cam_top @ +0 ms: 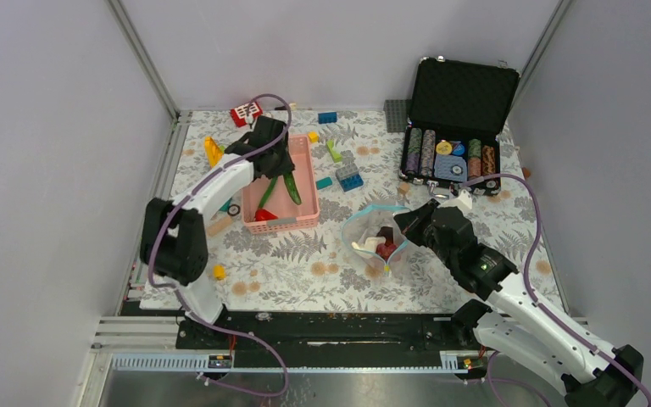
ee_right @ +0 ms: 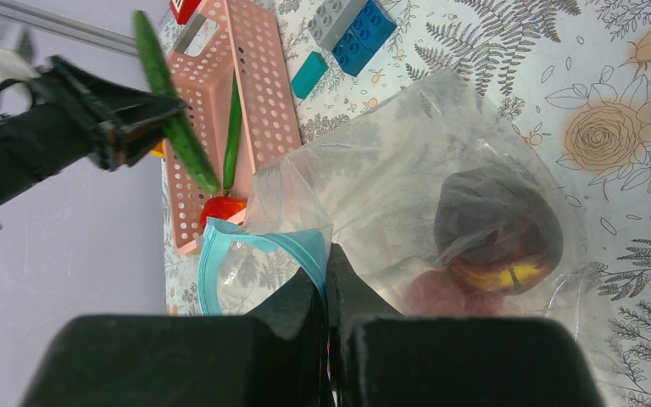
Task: Place the food in the zip-top bag and seal the zipper
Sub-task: Pick up the fake vegetable from the bin, then place the fake vegetable in the zipper food storage bag.
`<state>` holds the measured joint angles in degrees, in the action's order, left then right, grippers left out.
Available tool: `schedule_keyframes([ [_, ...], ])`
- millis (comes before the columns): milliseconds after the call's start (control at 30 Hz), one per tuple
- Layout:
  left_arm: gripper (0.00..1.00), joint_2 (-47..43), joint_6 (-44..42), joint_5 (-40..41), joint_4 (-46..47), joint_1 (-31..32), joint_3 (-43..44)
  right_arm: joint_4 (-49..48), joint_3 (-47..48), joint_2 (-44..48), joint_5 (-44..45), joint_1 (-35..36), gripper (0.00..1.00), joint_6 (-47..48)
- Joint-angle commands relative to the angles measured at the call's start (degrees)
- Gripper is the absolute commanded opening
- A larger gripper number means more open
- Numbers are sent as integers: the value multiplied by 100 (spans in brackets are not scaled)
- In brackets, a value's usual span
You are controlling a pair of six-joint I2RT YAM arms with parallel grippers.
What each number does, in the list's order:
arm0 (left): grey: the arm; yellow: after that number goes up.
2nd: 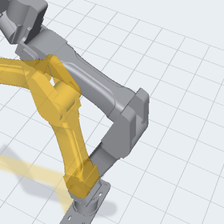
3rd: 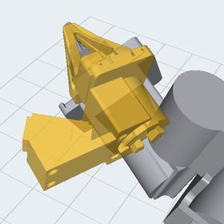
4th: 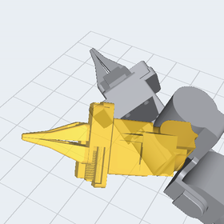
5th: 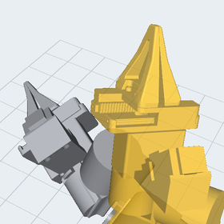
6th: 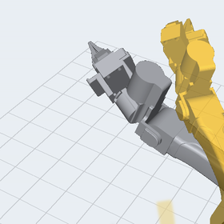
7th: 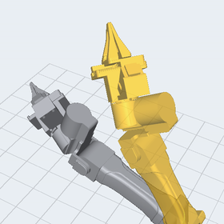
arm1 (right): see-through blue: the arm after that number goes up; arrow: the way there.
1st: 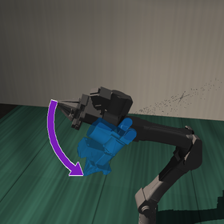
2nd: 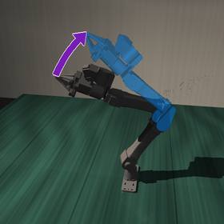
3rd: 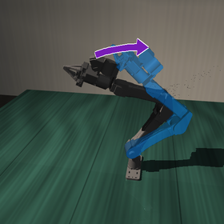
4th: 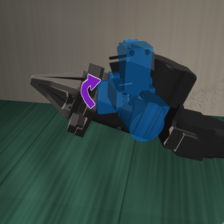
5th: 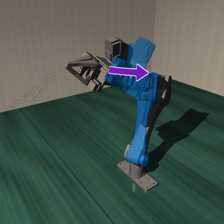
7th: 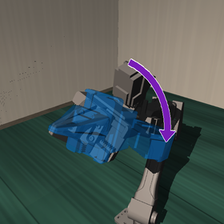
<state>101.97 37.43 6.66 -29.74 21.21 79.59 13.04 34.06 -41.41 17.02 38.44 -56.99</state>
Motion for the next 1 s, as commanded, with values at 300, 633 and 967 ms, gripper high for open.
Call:
schedule_keyframes([
  [300, 0, -3138, -756, -1021, 2720, 847, -1831, -122, 20, 19, -21, -42, 0, 67],
  [633, 0, -3835, -773, -779, 6326, 2563, -3524, -209, 43, 19, -177, -39, 0, -57],
  [967, 0, -2855, -368, 346, 7582, 3521, -3716, -302, 57, -34, -374, -40, 0, -244],
])
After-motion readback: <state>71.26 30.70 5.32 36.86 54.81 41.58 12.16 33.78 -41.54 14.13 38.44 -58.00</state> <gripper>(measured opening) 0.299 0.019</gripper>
